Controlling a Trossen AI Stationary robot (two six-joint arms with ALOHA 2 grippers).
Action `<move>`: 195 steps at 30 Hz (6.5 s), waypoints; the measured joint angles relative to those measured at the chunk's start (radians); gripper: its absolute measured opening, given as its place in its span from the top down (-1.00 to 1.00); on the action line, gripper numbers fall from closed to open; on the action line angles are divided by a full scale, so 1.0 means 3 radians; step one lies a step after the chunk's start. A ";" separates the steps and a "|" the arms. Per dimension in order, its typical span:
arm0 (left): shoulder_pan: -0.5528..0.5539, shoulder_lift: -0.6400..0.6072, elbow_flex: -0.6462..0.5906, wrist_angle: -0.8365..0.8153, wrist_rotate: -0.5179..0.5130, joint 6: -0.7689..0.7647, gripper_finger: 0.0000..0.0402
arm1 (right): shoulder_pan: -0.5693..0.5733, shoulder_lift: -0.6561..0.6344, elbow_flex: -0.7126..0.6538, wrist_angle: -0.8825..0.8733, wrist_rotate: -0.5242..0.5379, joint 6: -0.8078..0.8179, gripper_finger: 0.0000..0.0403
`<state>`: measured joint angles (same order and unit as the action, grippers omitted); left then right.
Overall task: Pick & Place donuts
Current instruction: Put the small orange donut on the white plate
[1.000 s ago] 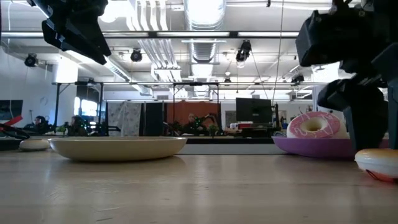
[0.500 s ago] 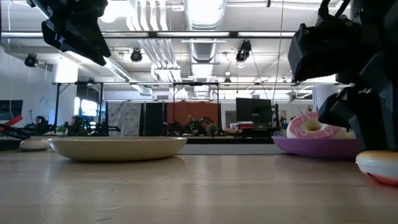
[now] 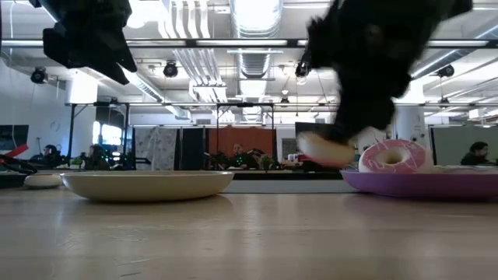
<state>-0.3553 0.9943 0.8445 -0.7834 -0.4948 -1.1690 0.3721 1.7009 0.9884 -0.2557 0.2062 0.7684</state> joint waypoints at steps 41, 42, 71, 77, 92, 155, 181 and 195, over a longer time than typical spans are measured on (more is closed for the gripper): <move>0.1330 -0.0608 -0.1552 0.5486 0.1676 -0.1910 0.41 | -0.0187 0.0548 0.2120 0.1765 0.2360 -0.6848 0.94; 0.1352 -0.0592 -0.1550 0.5484 0.1744 -0.1966 0.41 | -0.0187 0.0546 0.2140 0.1774 0.2306 -0.6848 0.94; 0.1375 0.0048 -0.1176 0.6030 0.2257 -0.2239 0.41 | -0.0243 0.0541 0.2190 0.1916 0.2127 -0.7039 0.94; 0.1375 0.0050 -0.1125 0.6018 0.2380 -0.2242 0.41 | -0.0283 0.0537 0.2190 0.1925 0.2124 -0.7049 0.94; 0.1375 0.0050 -0.1130 0.6015 0.2378 -0.2051 0.42 | -0.0303 0.0532 0.2143 0.1922 0.2101 -0.6947 0.94; 0.1825 0.0034 -0.1390 0.4946 0.2231 -0.1276 1.00 | 0.0049 0.0413 0.2077 0.0209 0.3035 -0.4138 -0.14; 0.1226 0.0494 -0.1818 0.3447 0.1504 -0.0628 1.00 | -0.0059 0.0211 0.2081 -0.1633 0.3062 -0.1662 -0.12; 0.1104 0.1558 -0.0770 0.2573 0.1602 0.0248 0.79 | -0.0134 0.0208 0.2083 -0.1663 0.3058 -0.1800 -0.12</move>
<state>-0.0242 1.4616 0.6136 -0.0115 -0.0141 -1.0946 0.3321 1.7632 1.6135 -0.7547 1.1236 0.2283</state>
